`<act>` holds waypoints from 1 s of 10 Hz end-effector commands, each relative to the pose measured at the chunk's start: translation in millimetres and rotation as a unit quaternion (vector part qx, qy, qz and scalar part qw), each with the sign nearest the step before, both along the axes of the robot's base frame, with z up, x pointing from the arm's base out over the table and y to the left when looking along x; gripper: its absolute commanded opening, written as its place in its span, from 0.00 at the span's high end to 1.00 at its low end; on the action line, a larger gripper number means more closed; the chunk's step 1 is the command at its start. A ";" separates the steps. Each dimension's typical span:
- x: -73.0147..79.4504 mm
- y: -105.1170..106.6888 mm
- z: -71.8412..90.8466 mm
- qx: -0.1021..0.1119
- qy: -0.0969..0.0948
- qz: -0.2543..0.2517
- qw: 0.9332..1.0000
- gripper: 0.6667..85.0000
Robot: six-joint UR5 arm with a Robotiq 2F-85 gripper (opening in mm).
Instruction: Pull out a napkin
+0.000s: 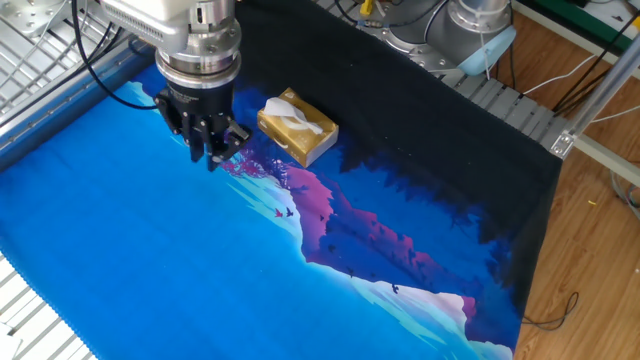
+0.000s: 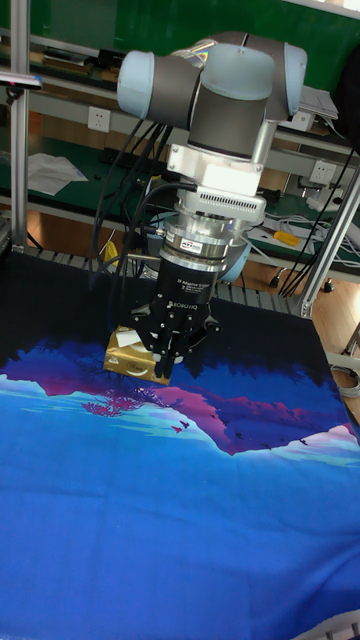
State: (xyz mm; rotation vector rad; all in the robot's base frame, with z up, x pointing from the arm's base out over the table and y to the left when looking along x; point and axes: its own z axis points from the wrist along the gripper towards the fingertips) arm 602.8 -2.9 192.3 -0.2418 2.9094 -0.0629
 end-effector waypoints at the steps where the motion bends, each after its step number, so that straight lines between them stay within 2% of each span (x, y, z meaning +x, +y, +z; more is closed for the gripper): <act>1: 6.3 2.9 0.3 0.005 -0.012 0.007 1.000 1.00; 2: 7.3 1.8 -1.9 0.002 -0.012 0.010 1.000 1.00; 4: 2.5 5.4 -9.5 0.006 -0.001 0.013 1.000 1.00; 5: 2.5 2.0 -9.8 -0.002 -0.001 0.016 1.000 1.00; 6: -2.7 -2.6 -11.2 -0.012 0.010 0.028 1.000 1.00; 7: -18.1 4.9 -14.3 0.005 0.039 0.032 0.999 1.00; 8: -20.0 9.6 -12.1 0.013 0.041 0.038 0.998 1.00; 10: -7.4 7.9 -10.0 0.009 0.017 0.029 0.999 1.00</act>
